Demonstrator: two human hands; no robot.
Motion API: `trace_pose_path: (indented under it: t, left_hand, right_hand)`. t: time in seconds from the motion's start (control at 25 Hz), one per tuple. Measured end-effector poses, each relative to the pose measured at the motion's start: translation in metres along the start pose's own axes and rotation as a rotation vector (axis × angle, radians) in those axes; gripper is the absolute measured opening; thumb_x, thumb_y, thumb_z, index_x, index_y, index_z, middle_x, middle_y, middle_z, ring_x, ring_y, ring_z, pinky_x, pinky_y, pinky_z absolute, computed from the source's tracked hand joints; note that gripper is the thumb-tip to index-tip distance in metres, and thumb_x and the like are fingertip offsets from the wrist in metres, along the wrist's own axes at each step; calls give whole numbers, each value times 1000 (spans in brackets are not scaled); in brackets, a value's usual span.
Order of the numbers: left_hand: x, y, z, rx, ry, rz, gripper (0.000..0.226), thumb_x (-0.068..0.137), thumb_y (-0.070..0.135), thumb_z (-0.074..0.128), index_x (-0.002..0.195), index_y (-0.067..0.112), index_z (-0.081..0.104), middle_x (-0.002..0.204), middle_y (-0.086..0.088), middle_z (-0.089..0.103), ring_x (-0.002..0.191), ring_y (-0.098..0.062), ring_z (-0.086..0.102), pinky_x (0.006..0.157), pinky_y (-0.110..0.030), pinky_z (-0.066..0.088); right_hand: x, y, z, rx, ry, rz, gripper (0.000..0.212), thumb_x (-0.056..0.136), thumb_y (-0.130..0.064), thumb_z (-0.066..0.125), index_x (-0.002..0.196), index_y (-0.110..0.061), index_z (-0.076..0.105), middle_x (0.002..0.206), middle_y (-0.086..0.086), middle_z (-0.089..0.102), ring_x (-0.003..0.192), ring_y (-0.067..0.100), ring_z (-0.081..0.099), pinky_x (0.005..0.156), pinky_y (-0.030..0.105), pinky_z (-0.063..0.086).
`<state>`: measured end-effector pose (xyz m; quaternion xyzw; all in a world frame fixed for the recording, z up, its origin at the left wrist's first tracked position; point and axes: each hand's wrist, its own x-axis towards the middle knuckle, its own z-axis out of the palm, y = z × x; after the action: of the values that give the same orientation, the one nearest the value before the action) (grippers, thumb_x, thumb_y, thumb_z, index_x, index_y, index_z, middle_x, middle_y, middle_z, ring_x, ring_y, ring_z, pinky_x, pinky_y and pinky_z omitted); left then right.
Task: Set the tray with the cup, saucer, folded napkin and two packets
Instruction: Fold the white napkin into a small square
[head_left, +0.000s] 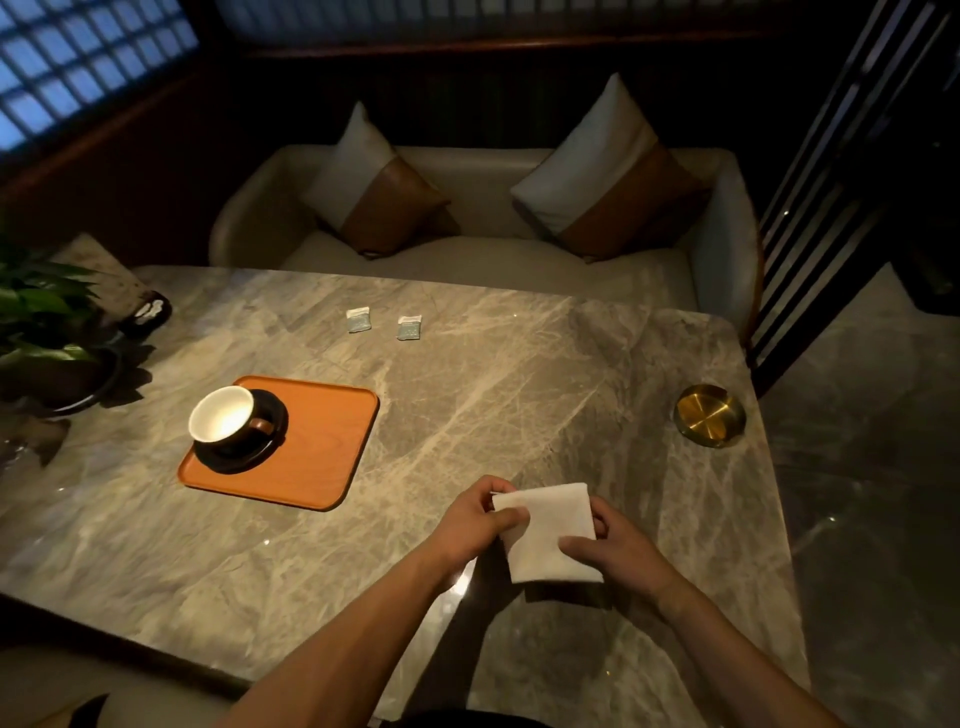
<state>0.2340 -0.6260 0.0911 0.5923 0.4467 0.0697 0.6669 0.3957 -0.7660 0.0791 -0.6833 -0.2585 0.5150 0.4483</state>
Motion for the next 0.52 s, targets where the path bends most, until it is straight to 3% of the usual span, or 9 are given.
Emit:
trace_pose_path:
  t: [0.12, 0.28, 0.44, 0.52]
  left_hand:
    - [-16, 9, -12, -89, -41, 38, 27, 81, 23, 76, 105, 20, 64, 109, -11, 67, 101, -27, 65, 85, -38, 56]
    - [-34, 11, -24, -115, -113, 85, 43, 81, 25, 77, 120, 33, 62, 115, -4, 69, 105, -21, 68, 91, -40, 58]
    - [-37, 17, -47, -117, -147, 122, 42, 84, 21, 74, 123, 31, 60, 115, -7, 70, 106, -26, 68, 93, -46, 56]
    - [-35, 21, -62, -114, -161, 153, 38, 87, 18, 71, 122, 29, 60, 111, -9, 71, 105, -27, 68, 89, -41, 56]
  right_hand:
    - [-13, -20, 8, 64, 7, -65, 43, 84, -12, 74, 118, -30, 55, 104, -6, 69, 89, 2, 69, 66, 19, 56]
    - [-22, -43, 19, 152, 41, -130, 35, 85, -10, 72, 111, -28, 57, 100, -8, 70, 88, 5, 70, 64, 20, 56]
    - [-20, -57, 34, 197, 86, -158, 36, 84, -11, 73, 112, -27, 58, 96, -6, 72, 90, 6, 71, 64, 21, 57]
    - [-17, -63, 45, 215, 102, -169, 38, 83, -14, 75, 113, -31, 58, 98, -7, 73, 93, 9, 71, 67, 25, 58]
